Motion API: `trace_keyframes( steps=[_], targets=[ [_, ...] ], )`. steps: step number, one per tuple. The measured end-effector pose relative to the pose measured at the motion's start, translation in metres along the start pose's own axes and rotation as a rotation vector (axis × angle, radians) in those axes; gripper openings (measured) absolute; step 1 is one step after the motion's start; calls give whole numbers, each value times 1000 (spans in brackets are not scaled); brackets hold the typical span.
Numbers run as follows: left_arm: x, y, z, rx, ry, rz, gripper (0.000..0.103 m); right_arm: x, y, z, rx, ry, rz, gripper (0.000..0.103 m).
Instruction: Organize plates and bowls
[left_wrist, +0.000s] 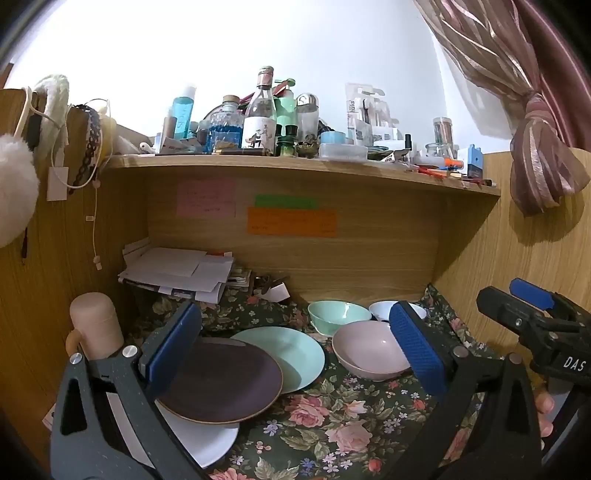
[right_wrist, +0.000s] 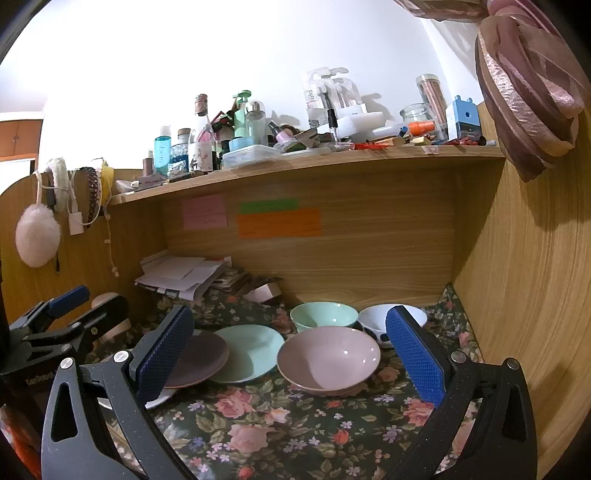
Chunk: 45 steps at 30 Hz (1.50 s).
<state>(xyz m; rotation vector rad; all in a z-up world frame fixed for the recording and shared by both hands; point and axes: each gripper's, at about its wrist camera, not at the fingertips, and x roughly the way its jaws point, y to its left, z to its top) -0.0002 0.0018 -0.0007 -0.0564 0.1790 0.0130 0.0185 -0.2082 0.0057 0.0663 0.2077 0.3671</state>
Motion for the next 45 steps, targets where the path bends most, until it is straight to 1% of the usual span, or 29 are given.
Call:
trace_keyframes(
  steps=[45],
  targets=[
    [-5,-2,-1,-2,-6,-4,103,-1,3,1,2,-1,7,103]
  ],
)
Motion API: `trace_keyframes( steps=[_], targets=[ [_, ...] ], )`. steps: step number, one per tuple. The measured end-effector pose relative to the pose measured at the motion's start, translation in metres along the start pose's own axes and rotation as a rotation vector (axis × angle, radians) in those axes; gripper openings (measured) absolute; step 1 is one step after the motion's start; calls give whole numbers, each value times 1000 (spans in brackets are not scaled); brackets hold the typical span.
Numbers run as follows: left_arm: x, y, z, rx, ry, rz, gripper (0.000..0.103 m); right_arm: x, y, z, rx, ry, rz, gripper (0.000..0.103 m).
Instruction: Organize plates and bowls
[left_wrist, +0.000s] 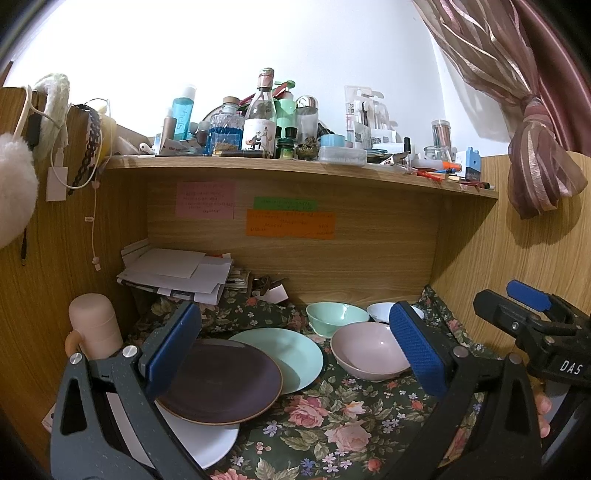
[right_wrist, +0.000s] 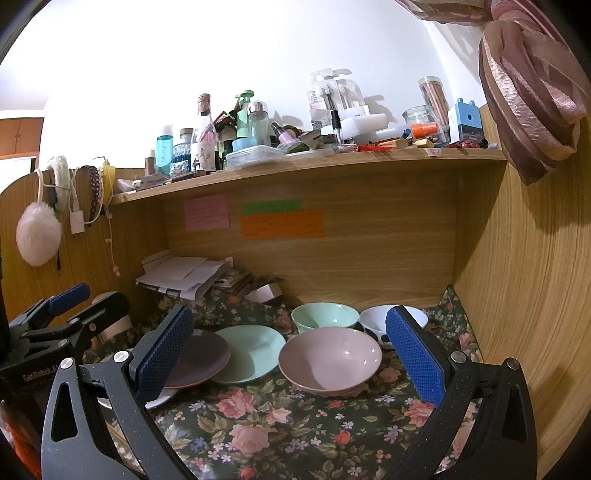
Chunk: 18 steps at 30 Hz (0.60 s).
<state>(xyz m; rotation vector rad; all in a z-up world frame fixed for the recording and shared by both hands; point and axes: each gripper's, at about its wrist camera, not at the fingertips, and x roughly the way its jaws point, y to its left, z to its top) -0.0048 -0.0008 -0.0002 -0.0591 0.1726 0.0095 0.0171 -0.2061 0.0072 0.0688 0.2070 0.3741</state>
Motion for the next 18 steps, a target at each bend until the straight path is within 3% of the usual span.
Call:
trace_keyframes(
  steps=[18],
  targets=[
    [8,2,0,-7,14,1,103,12,0,-3,2,30,2,103]
  ],
)
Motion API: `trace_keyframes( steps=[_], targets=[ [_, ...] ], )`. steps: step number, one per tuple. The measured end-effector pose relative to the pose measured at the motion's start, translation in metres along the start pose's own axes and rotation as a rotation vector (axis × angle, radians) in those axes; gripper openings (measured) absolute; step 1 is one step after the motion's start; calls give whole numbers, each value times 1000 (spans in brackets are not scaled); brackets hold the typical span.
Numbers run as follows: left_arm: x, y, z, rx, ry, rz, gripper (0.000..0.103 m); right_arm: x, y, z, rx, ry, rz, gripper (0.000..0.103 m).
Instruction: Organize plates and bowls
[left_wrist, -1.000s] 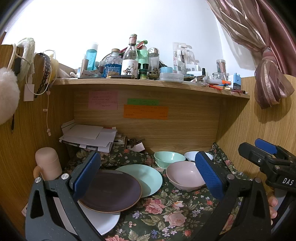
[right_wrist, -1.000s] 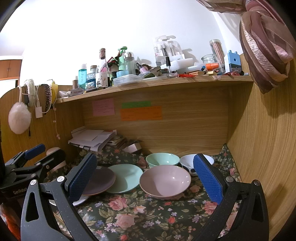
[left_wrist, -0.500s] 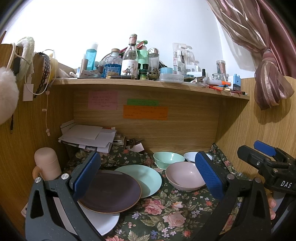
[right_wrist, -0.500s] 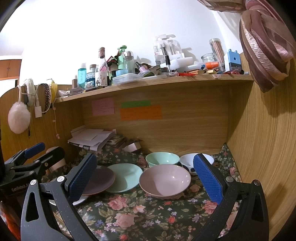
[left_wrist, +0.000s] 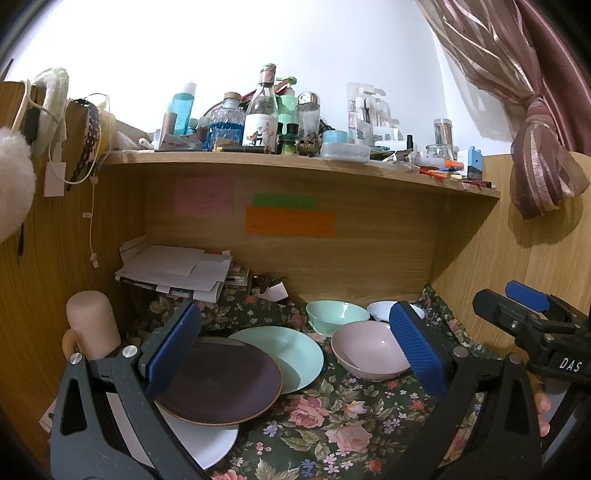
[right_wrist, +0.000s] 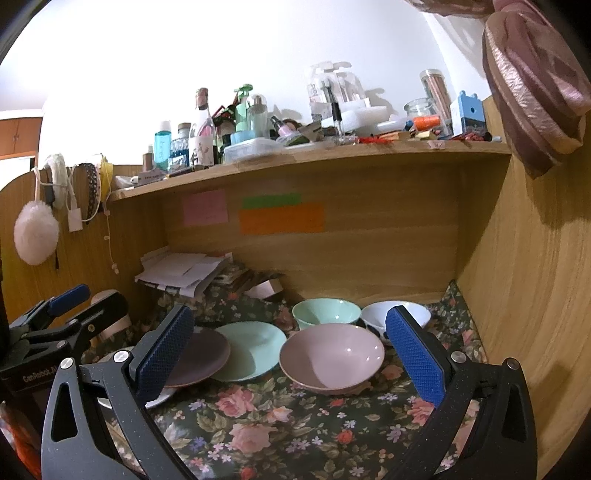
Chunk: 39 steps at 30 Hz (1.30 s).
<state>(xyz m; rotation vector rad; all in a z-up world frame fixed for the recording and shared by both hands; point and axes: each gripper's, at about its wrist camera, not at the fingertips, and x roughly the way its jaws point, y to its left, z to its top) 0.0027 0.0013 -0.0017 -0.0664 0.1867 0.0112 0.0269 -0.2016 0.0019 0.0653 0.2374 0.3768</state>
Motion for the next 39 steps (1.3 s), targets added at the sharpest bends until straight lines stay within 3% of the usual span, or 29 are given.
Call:
trace_keyframes(
  steps=[16,22,28,31,33,35,39],
  targets=[
    [28,47,-22,-18,70,53,103,62,22,-22,-34,122,47,103],
    [49,85,-37,-45,153,142,103,92,31,-30,-25,194,94,103],
    [71,127,-54,-97,258,169,103,123,51,-36,-82,271,128,102],
    [81,142,-61,-103,301,209,103,139,62,-40,-123,308,143,95],
    [87,150,-64,-111,330,229,96,150,69,-43,-144,335,159,89],
    [94,157,-69,-120,378,244,84,164,75,-47,-157,368,181,83],
    [108,175,-79,-183,450,218,79,189,84,-55,-163,433,212,70]
  ],
)
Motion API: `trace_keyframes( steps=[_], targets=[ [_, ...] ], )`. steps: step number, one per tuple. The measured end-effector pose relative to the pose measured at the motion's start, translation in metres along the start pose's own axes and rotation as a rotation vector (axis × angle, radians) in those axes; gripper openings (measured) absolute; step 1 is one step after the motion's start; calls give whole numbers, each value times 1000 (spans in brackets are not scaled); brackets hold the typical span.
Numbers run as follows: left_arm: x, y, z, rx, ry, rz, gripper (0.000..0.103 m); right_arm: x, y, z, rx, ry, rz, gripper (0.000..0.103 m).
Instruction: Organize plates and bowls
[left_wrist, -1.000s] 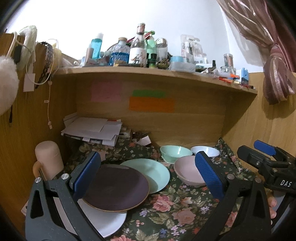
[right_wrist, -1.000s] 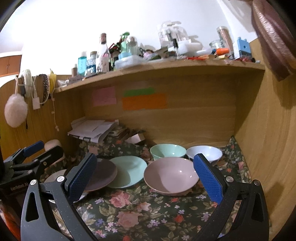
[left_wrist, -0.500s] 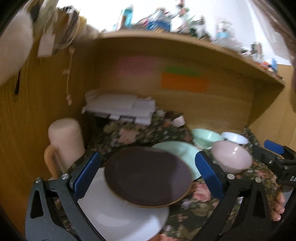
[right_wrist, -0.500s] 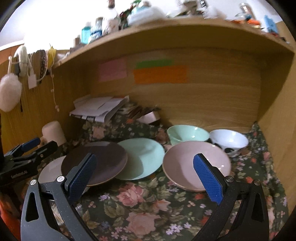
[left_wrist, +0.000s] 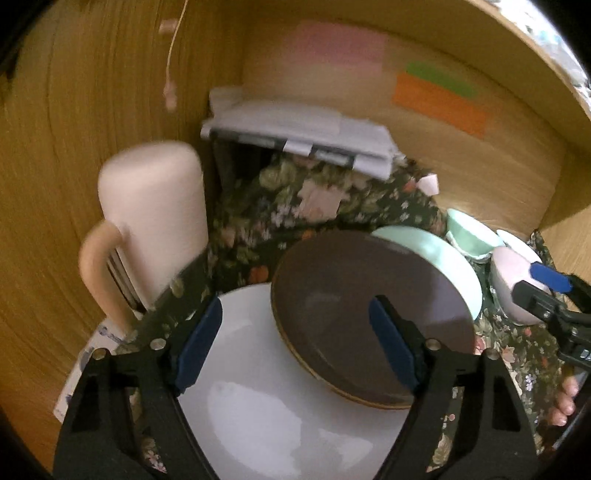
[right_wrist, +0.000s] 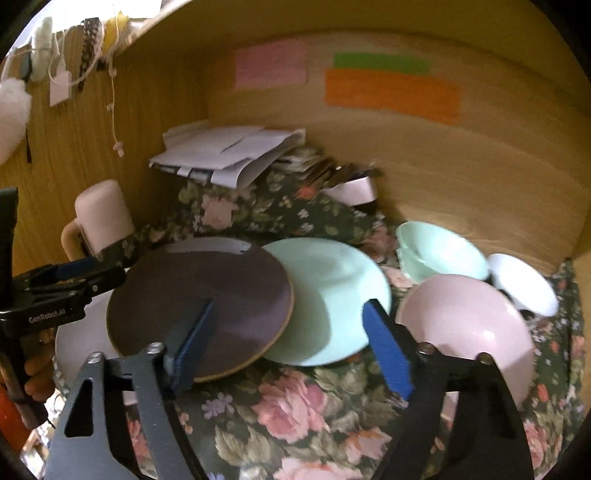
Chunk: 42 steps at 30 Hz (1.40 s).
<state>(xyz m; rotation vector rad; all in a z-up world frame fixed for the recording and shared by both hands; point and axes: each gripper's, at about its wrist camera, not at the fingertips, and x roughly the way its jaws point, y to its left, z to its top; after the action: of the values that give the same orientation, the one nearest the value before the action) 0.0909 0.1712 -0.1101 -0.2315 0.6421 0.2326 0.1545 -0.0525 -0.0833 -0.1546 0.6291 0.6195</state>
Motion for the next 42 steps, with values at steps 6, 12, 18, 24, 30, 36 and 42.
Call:
trace_keyframes(
  steps=[6,12,18,24,30,36,42],
  targets=[
    [17,5,-2,9,67,1,65,37,-1,5,7,109,51,52],
    [29,8,0,-13,147,-40,45,62,-6,7,20,175,54,40],
    [35,7,-2,-18,188,-69,33,76,-9,6,40,206,74,33],
    [36,3,-1,-13,205,-91,29,86,-8,6,45,229,75,32],
    [38,2,0,-8,214,-94,29,94,-3,9,35,248,110,31],
    [40,-2,1,9,227,-103,29,102,-10,7,76,275,148,31],
    [42,-4,0,25,232,-109,31,95,-11,7,81,281,166,32]
  ],
)
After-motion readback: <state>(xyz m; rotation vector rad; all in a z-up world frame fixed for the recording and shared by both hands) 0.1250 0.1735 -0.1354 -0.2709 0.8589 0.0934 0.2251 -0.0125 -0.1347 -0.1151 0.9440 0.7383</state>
